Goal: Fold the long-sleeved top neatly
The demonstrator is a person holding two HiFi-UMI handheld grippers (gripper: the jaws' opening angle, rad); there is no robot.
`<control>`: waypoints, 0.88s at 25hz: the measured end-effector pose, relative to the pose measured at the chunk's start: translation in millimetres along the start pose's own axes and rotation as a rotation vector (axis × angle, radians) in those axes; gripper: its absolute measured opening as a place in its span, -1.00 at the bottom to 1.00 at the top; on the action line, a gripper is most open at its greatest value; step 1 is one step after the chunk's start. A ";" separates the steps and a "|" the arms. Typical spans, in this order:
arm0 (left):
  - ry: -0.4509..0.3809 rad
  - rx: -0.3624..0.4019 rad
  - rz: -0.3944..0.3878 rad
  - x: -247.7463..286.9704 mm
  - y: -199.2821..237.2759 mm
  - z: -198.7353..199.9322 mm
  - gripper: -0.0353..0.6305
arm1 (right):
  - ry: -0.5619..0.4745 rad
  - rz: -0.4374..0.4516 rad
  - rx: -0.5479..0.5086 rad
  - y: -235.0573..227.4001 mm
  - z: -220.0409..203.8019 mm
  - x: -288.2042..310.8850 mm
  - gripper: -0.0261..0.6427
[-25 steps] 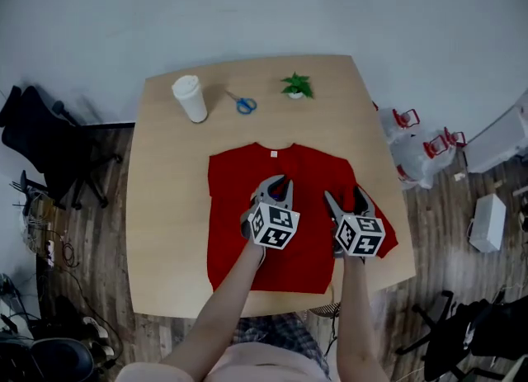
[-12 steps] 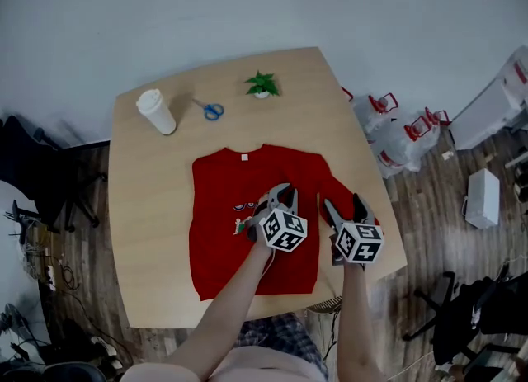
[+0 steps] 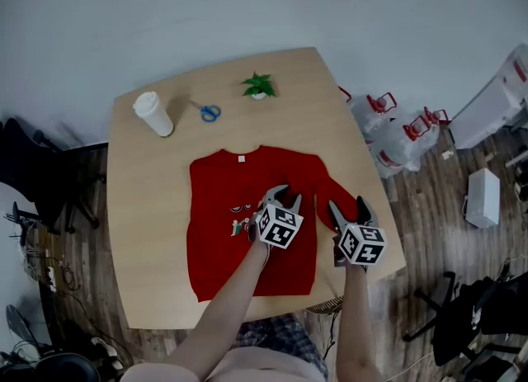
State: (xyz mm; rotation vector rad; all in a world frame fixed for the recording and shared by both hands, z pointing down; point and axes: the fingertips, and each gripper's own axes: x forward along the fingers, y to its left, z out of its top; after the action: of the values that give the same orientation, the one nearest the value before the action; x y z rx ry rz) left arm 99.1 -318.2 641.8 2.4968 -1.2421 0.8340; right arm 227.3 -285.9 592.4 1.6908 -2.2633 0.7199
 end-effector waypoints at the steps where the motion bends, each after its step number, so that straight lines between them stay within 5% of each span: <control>1: 0.002 -0.017 0.002 0.6 1.5 0.2 -0.52 | -0.001 -0.001 0.001 -0.8 0.2 -0.2 0.18; 6: 0.062 -0.039 0.044 8.5 11.3 -6.4 -0.59 | 0.000 -0.004 0.003 -3.3 -0.9 -2.0 0.18; 9: 0.073 -0.047 0.055 8.3 14.5 -6.5 -0.82 | -0.001 -0.009 0.006 -5.1 -0.6 -4.2 0.18; 14: 0.027 -0.067 0.021 4.0 6.6 6.3 -0.84 | -0.018 -0.023 0.011 -12.4 3.0 -10.8 0.18; 22: -0.021 0.005 -0.066 14.9 -30.2 28.1 -0.83 | -0.019 -0.056 0.021 -26.2 4.3 -21.8 0.18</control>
State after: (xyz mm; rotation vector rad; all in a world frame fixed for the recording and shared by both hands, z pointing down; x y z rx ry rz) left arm 140.9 -321.8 629.1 2.5417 -1.1586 0.7977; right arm 259.3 -275.5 585.3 1.7701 -2.2190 0.7203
